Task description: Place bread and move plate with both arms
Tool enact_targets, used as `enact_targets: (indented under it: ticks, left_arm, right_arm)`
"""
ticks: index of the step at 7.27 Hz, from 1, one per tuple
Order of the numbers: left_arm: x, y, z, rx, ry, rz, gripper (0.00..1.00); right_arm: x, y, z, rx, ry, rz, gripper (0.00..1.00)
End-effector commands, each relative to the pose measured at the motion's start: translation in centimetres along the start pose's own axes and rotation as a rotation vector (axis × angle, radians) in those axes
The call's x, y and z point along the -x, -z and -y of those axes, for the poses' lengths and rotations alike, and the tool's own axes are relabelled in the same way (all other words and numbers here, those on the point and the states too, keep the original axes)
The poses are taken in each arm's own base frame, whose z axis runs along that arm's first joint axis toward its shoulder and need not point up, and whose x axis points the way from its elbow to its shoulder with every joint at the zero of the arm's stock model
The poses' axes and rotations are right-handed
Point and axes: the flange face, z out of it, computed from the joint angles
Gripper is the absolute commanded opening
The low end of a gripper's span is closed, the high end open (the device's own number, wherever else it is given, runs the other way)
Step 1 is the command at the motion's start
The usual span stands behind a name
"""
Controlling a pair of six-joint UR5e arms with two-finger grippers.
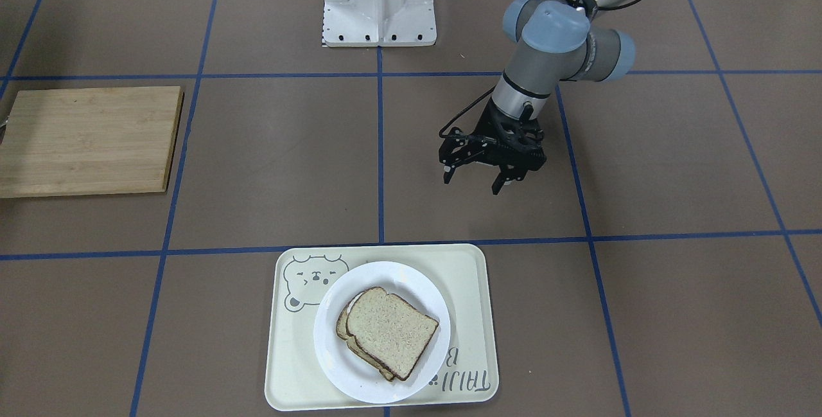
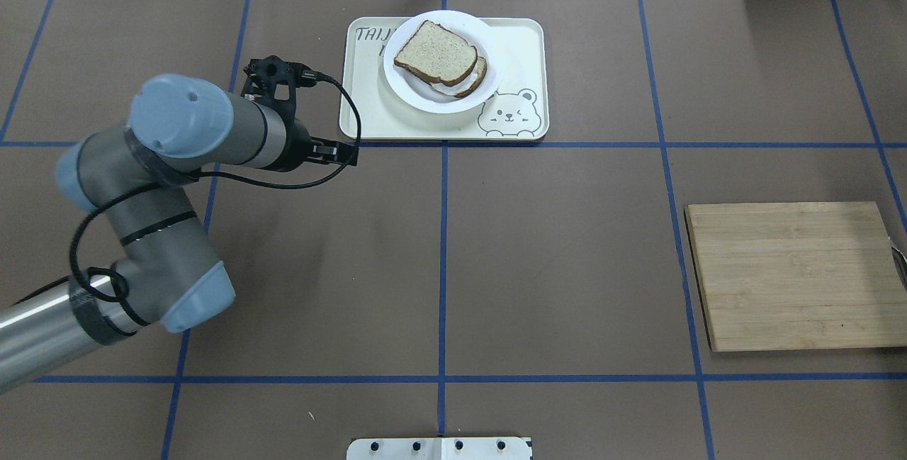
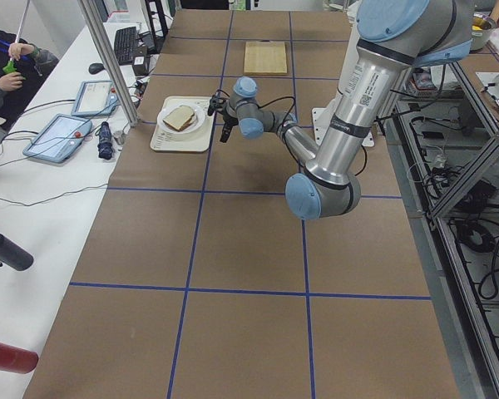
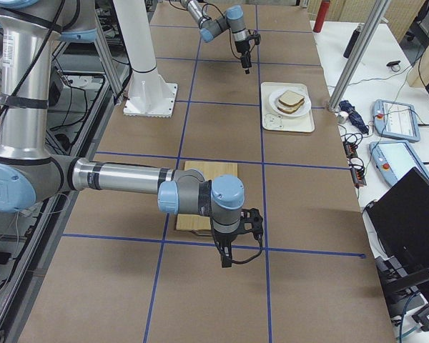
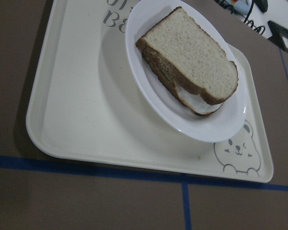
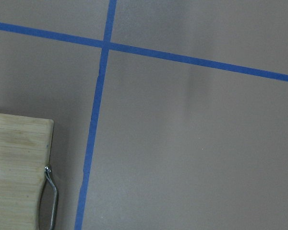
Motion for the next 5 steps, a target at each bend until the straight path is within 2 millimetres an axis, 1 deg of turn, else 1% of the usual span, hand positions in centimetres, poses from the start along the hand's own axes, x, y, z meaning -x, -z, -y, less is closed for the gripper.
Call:
enact_targets:
  ticks: [1,2,3,4,5]
  left_arm:
    - [12.2,6.7,2.0,0.154,-0.171,0.054,0.98]
    - [20.6,9.3,2.4,0.179,-0.246,0.065,0.98]
    - [28.1,11.4,1.8,0.196,-0.295,0.125,0.98]
    - [33.0,13.6,1.9,0.259,-0.289,0.186,0.98]
    - [37.4,16.1,1.7,0.347,-0.296,0.226,0.98]
  right_arm:
    - [-0.1,0.0,0.0,0.0,-0.002,0.001,1.0]
    - [-0.1,0.0,0.0,0.0,-0.002,0.001,1.0]
    - [-0.1,0.0,0.0,0.0,-0.002,0.001,1.0]
    - [0.0,0.0,0.0,0.001,-0.002,0.001,1.0]
    - [0.0,0.0,0.0,0.0,-0.002,0.003,1.0]
